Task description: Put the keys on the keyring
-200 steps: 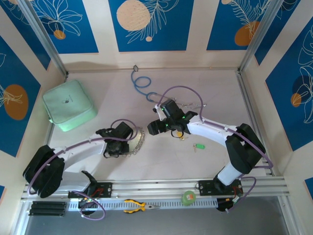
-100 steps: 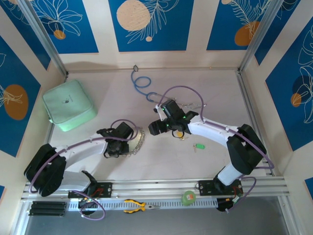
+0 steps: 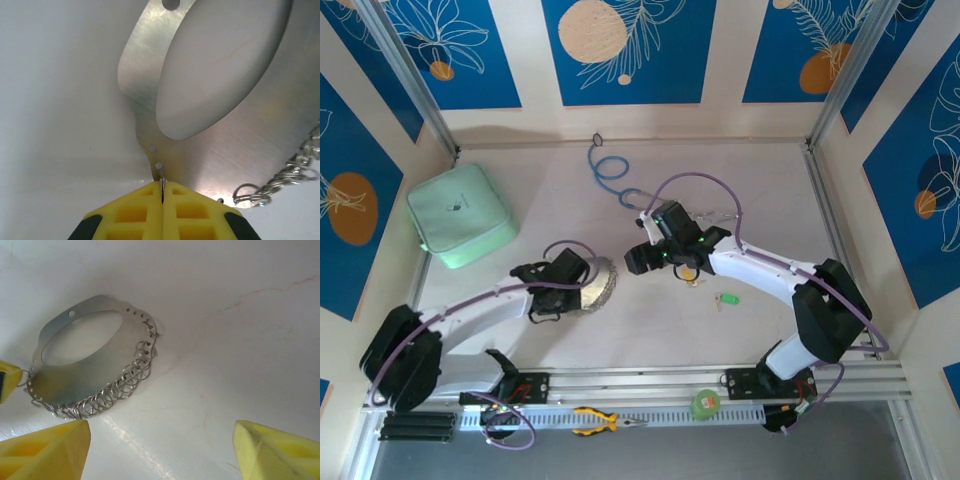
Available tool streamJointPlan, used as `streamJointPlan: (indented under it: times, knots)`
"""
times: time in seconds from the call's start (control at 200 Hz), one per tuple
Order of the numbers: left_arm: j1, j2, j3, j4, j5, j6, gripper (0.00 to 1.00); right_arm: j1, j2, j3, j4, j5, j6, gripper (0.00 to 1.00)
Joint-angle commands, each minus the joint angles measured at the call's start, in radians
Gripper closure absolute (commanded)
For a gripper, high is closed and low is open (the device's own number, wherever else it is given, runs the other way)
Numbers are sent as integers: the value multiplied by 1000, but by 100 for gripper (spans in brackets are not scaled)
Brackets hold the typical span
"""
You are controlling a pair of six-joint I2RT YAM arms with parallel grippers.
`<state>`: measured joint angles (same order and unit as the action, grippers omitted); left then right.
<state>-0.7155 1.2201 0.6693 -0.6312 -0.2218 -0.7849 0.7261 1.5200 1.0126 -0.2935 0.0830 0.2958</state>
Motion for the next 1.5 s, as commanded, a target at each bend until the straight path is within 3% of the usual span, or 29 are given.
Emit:
streamJointPlan:
  times: [0.0,0.185,0.345,0.77,0.955,1.125,1.305,1.495]
  knots:
    - [-13,-91,27,13,-88,98,100,-8,-42,-13,-8,-2,-6,25]
    - [-25,-204,30,144,-188,325,100,-33,-91,-18,2,-31,11,25]
    - [-25,-277,9,353,-154,596,100,-58,-156,-33,20,-44,-2,25]
    - [-25,-299,-168,929,362,1320,100,-106,-334,-128,156,-30,-173,22]
    - [-25,-233,-142,932,527,1412,100,-94,-394,-188,214,-139,-345,21]
    - [-24,-177,-146,941,662,1457,100,-8,-464,-270,260,-244,-601,22]
    - [-25,-125,-127,937,771,1495,100,40,-488,-321,275,-454,-854,44]
    - [-25,-87,-94,838,836,1596,100,81,-426,-325,299,-448,-873,52]
